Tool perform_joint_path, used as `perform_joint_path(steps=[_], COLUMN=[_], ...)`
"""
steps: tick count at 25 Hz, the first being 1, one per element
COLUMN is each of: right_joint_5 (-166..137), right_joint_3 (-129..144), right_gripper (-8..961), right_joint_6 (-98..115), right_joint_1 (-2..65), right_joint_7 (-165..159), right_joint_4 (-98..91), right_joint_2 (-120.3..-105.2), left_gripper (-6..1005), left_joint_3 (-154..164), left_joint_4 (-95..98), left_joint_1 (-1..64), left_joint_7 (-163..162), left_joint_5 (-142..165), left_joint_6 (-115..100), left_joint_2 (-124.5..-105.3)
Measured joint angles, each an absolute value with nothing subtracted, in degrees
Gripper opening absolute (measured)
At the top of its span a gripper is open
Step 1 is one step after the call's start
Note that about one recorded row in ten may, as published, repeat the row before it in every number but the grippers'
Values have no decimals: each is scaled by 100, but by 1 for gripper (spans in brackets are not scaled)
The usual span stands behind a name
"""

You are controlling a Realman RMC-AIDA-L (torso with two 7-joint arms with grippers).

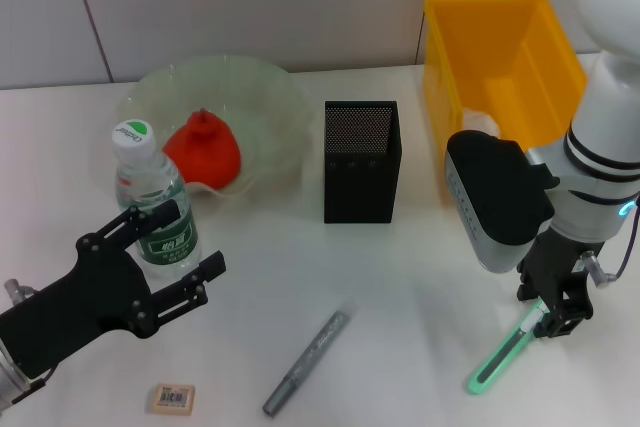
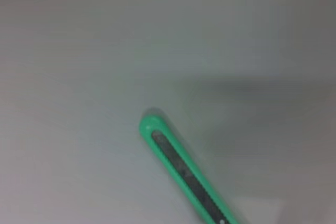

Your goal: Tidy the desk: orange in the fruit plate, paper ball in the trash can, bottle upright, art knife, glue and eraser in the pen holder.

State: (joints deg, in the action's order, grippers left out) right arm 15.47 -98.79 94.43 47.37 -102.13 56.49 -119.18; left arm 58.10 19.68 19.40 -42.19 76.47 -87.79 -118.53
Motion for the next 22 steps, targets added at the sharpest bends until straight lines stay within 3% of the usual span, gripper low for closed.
perform_joint_path(steps=[14, 22], right_joint_5=[1525, 1503], right_joint_3=[-9749, -9644], right_gripper=[401, 261], right_joint_6=[9376, 9371], right_joint_1=[4755, 4754], right_joint_7=[-10218, -10266], right_joint_4=[5537, 5541], right_joint_2=[-11918, -11920], left_gripper=[809, 809], left_joint_3=[5809, 5809], left_joint_4=[1977, 1971], left_joint_1=[1958, 1972], left_joint_7=[-4218, -4219], left_joint_5=[7641, 7637], left_joint_6=[-8745, -8745], left_joint_2=[-11847, -11847])
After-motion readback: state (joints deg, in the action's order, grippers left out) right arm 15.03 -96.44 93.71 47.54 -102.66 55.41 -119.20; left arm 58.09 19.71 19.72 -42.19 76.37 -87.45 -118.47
